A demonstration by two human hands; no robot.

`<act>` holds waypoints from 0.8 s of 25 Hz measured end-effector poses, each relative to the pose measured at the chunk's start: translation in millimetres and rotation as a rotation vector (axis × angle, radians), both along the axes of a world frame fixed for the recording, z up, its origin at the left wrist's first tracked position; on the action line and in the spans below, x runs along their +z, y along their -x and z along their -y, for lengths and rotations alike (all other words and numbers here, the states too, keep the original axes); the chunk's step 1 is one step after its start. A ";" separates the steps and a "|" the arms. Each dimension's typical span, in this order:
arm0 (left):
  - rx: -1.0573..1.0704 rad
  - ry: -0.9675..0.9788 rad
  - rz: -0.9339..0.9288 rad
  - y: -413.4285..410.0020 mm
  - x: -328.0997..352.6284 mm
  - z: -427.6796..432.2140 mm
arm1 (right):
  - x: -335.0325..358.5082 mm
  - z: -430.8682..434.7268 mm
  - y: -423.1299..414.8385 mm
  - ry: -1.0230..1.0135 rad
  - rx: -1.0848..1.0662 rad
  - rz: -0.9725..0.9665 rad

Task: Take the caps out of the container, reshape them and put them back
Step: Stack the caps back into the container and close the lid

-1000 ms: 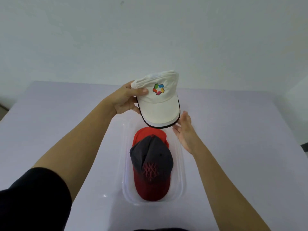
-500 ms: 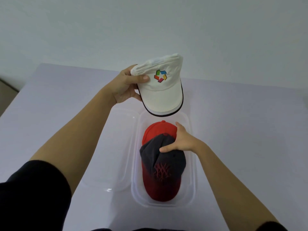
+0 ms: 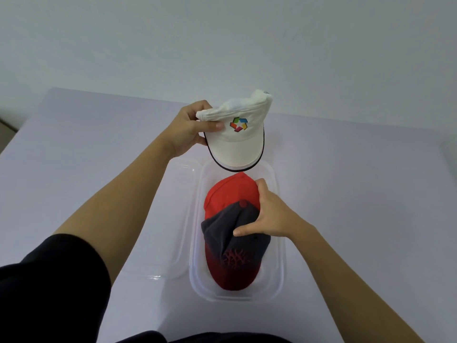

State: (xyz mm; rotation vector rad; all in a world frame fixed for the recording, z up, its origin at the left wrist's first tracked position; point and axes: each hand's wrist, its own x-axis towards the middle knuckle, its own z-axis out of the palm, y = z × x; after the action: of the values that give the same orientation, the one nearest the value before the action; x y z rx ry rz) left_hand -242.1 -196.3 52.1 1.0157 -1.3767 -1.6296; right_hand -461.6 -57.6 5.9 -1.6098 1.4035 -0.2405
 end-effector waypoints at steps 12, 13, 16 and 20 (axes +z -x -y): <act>-0.258 -0.199 0.345 16.9 -60.4 -31.9 | -1.3 -3.7 -0.3 0.079 0.052 -0.005; -0.244 -0.223 0.325 17.5 -63.5 -33.8 | 0.4 -1.9 3.3 0.099 0.035 0.025; -0.240 -0.269 0.299 17.2 -66.9 -32.5 | -1.9 11.5 25.5 0.401 -0.226 0.103; -0.242 -0.323 0.264 18.2 -64.0 -29.7 | -19.3 49.7 48.0 0.470 -0.066 -0.267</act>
State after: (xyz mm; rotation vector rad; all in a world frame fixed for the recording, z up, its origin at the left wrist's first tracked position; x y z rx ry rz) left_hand -260.2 -166.7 -11.9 1.3316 -1.4836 -2.0004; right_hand -509.6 -107.4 -13.4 -2.0376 1.6929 -0.4325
